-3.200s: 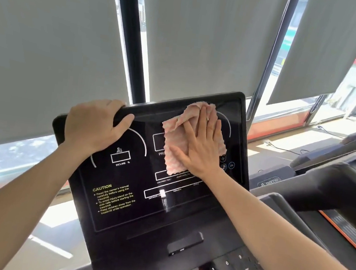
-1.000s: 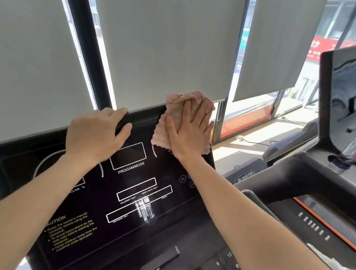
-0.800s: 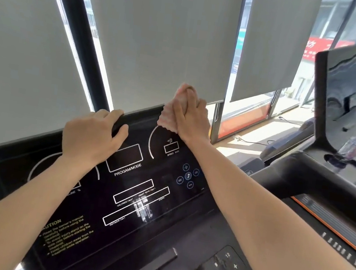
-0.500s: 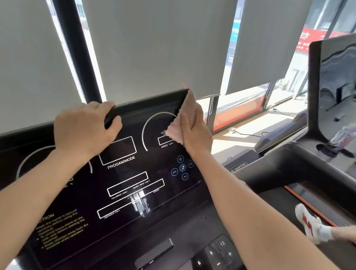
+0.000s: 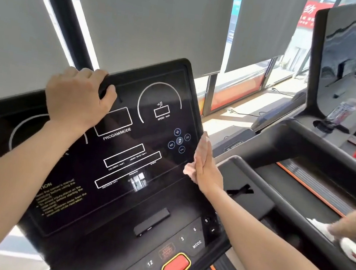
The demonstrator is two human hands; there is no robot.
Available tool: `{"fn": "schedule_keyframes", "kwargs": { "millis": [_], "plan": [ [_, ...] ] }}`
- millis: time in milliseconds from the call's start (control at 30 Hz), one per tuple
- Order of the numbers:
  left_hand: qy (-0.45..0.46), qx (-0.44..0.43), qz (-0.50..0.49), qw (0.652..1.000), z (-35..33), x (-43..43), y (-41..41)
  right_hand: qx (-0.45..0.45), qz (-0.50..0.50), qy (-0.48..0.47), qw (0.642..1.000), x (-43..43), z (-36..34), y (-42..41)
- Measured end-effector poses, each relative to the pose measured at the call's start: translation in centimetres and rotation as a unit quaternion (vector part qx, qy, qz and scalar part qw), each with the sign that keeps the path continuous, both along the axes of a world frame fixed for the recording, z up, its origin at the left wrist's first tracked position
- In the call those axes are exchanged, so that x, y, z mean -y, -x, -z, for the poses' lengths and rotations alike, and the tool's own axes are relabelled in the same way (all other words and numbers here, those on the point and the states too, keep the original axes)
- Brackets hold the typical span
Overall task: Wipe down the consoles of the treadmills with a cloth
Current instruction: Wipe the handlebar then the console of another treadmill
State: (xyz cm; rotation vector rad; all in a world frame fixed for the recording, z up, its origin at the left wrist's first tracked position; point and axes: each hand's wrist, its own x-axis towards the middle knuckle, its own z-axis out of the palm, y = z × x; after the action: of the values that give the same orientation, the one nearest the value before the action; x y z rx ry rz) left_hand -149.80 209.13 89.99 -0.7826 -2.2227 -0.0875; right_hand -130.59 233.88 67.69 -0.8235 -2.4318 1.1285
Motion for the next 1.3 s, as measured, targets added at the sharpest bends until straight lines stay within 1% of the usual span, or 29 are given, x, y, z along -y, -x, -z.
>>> {"fn": "schedule_keyframes", "kwargs": {
  "millis": [33,67,133,200,233,267,300,400,467,567,633,700,800,867,933,1033,1133,1200,1300],
  "plan": [
    [-0.001,0.001,-0.001,1.000,0.0,0.0,-0.1,-0.016,0.000,0.009,1.000,0.3,0.2,-0.9],
    [-0.002,0.001,-0.001,1.000,0.0,0.1,-0.1,-0.022,-0.017,-0.012,1.000,0.8,0.3,-1.5],
    [-0.003,0.001,0.001,1.000,0.0,0.2,-0.1,-0.004,-0.057,-0.119,0.991,0.9,1.2,-2.8],
    [-0.005,0.005,0.010,1.000,0.1,0.4,-0.1,0.080,-0.111,-0.174,0.975,0.2,4.0,-3.5],
    [-0.010,0.011,0.018,1.000,0.2,0.4,-0.1,0.117,-0.119,-0.260,0.951,-0.2,5.2,-3.6],
    [-0.016,0.020,0.026,0.999,0.4,0.5,-0.3,0.134,-0.119,-0.320,0.930,-0.2,5.8,-3.7],
    [-0.020,0.030,0.034,0.999,0.6,0.6,-0.7,0.133,-0.119,-0.335,0.925,0.0,5.7,-3.8],
    [-0.027,0.037,0.066,0.997,2.1,1.3,-2.5,0.060,-0.122,-0.381,0.914,1.0,4.4,-4.0],
    [-0.055,0.048,0.093,0.993,3.3,2.3,-4.3,0.062,-0.140,-0.412,0.898,0.9,4.4,-4.0],
    [-0.105,0.075,0.119,0.985,6.5,4.4,-7.8,0.082,-0.146,-0.413,0.895,0.5,5.1,-3.7],
    [-0.127,0.106,0.123,0.979,9.3,6.1,-10.5,0.088,-0.151,-0.397,0.901,0.7,5.0,-3.7],
    [-0.135,0.166,0.105,0.971,12.5,7.9,-13.4,0.045,-0.163,-0.370,0.914,0.9,5.1,-4.1],
    [-0.143,0.265,0.054,0.952,17.2,10.5,-17.5,-0.036,-0.178,-0.324,0.929,1.7,5.0,-4.7],
    [-0.150,0.318,0.015,0.936,19.7,12.0,-19.7,-0.054,-0.187,-0.302,0.933,2.6,5.0,-4.8],
    [-0.174,0.344,-0.023,0.923,21.5,13.3,-21.4,-0.067,-0.209,-0.278,0.935,3.5,5.2,-4.7],
    [-0.232,0.349,-0.090,0.903,23.1,15.1,-23.4,-0.076,-0.242,-0.276,0.927,4.1,5.4,-4.7],
    [-0.299,0.341,-0.145,0.879,24.2,16.4,-24.6,-0.075,-0.259,-0.304,0.913,4.2,5.4,-4.5],
    [-0.335,0.364,-0.165,0.853,25.1,16.9,-24.8,-0.075,-0.285,-0.336,0.895,4.2,5.4,-4.2],
    [-0.378,0.410,-0.169,0.812,26.5,17.0,-24.8,-0.071,-0.330,-0.364,0.868,4.5,5.2,-3.7]
  ]
}}
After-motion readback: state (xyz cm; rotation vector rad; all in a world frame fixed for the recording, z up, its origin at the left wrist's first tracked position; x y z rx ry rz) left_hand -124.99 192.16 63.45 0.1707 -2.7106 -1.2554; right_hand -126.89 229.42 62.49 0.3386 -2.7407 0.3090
